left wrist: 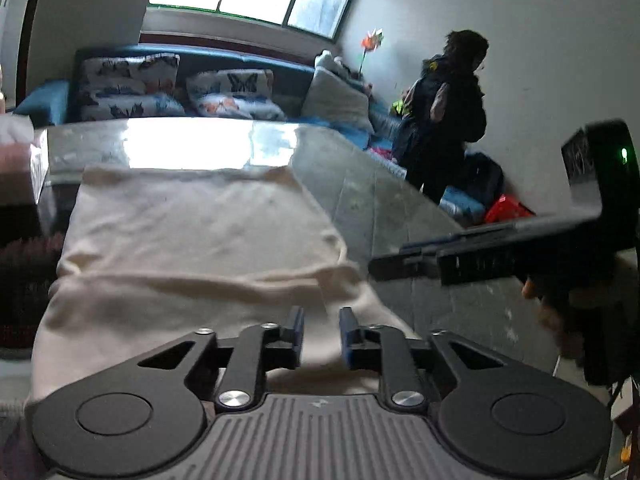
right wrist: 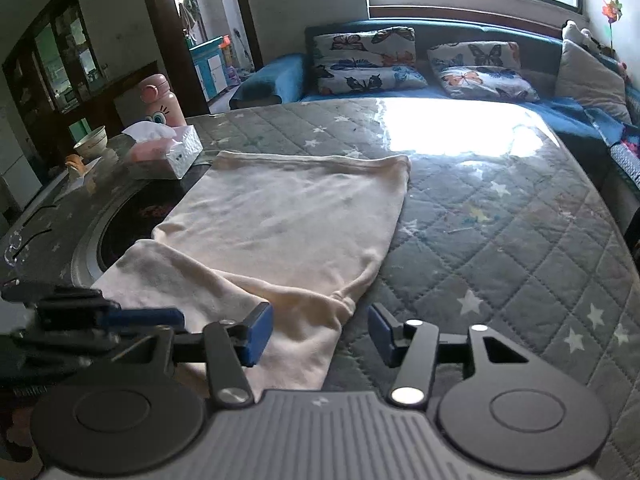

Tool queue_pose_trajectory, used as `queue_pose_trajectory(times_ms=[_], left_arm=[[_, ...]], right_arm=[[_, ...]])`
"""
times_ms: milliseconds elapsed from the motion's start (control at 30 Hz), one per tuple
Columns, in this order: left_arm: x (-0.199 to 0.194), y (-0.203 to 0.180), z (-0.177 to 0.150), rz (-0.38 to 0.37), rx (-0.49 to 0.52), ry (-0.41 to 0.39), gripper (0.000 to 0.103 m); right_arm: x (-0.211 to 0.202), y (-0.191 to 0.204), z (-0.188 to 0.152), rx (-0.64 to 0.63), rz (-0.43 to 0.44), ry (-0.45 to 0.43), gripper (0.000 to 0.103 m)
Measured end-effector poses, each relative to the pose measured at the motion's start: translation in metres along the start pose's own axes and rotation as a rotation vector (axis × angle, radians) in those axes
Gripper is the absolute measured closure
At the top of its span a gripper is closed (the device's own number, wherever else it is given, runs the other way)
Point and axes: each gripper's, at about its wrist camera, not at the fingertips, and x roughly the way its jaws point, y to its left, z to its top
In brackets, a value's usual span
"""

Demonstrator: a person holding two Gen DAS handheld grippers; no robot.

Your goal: Fold clothes

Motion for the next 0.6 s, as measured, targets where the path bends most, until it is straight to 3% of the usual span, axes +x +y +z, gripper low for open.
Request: queue_pose_trajectory(times_ms=[100, 333, 467, 600], left_arm=[[-0.011, 0.009, -0.007, 0.015, 0.003, -0.005, 0.069], [-0.042, 0.059, -0.004, 0.166, -0.019, -0.045, 0.068], [-0.042, 0.083, -0.01, 0.224, -0.052, -0.01, 0.068], [-0.042, 0.092, -0.02, 0.228, -0.066, 0.024, 0.065]], right_arm=[[0.006, 0.008, -0.002, -0.015, 0.028, 0.018, 0.056], [0.028, 0.028, -0.002, -0.051, 0.064, 0.05, 0.065], [0.045, 0.036, -0.003, -0.068, 0.059, 0.082, 0.08], [0.047, 0.043, -0.006, -0.09, 0.049, 0.087, 0.099]])
